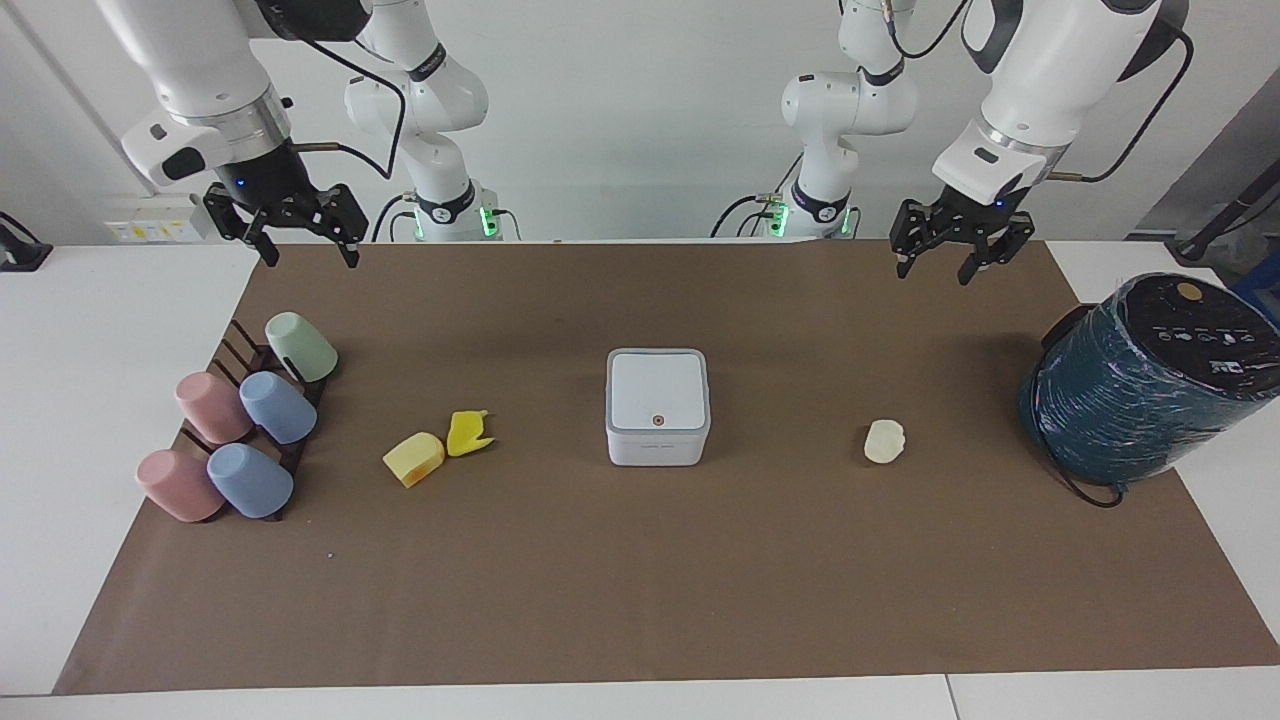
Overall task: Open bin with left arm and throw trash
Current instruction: 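Reach the left gripper toward the lid of the white bin, then lift the white bin lid open with the left gripper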
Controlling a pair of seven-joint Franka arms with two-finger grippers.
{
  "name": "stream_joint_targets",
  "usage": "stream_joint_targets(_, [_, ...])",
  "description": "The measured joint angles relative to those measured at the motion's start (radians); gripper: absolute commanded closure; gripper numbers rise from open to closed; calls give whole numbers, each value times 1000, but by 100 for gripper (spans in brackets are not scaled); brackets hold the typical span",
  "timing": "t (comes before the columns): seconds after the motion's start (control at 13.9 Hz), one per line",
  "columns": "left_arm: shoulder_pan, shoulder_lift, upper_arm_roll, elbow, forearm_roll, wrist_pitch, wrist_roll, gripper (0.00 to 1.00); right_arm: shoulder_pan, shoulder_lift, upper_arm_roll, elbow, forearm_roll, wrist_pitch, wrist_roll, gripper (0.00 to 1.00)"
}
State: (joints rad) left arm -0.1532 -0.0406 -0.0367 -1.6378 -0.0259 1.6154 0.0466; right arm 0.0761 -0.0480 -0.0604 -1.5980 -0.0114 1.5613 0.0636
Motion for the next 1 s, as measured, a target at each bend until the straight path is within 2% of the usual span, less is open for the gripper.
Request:
stream_joint_targets(0.57, [-171,7,-8,-100,-2,232,-12,100,0,0,0,0,0,0,0,0])
stream_joint_targets(1.0, [-253,118,-9,-116,-77,421,-60,100,0,0,0,-7,0,0,0,0])
